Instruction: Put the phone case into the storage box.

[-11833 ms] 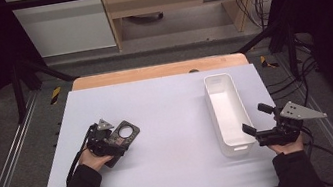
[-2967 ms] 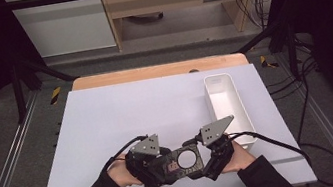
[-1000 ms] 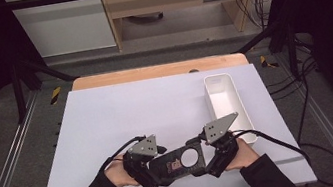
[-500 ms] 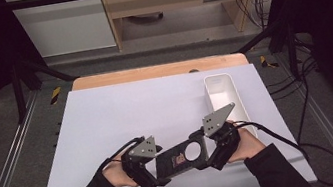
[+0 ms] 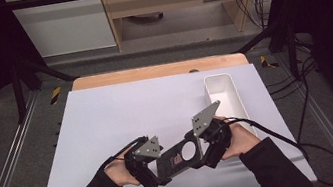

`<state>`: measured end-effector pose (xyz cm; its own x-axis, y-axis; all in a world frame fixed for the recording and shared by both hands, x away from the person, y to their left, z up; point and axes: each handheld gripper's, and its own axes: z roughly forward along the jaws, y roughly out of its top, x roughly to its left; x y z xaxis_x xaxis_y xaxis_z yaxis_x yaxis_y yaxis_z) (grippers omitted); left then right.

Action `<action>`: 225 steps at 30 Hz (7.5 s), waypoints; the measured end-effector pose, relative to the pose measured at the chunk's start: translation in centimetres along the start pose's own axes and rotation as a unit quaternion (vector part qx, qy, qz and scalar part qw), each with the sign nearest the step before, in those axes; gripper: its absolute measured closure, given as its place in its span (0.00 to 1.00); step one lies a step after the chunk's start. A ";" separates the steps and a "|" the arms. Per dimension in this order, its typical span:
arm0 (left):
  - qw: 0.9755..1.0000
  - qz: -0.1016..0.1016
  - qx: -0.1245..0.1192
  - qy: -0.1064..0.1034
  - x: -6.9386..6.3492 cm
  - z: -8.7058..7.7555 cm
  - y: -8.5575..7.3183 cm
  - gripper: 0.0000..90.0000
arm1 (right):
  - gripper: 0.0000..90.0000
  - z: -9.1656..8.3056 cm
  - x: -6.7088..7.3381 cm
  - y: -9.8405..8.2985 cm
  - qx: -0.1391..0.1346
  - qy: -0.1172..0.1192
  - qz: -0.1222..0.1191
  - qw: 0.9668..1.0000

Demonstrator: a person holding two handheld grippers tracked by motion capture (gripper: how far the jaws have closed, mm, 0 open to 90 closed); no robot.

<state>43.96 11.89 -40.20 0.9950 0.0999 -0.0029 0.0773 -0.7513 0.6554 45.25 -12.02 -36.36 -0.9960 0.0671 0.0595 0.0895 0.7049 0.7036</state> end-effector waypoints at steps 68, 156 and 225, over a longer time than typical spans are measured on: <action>0.990 0.029 0.136 -0.011 0.5 4.1 2.4 0.13 | 0.13 2.3 -0.1 2.8 0.094 -0.003 -0.017 0.995; 0.994 -0.006 -0.099 -0.037 0.5 2.4 0.9 0.13 | 0.00 0.1 1.0 -2.2 -0.163 -0.031 0.057 0.985; 0.994 0.012 -0.081 -0.067 0.0 4.7 1.7 0.13 | 0.13 1.0 1.0 -2.3 -0.174 0.007 0.043 0.984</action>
<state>44.37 7.56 -42.62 0.9968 -0.0124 -0.0786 0.0527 -0.6362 0.7697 44.02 -12.84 -38.66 -0.9850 0.1043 0.1374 0.1686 0.4130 0.8950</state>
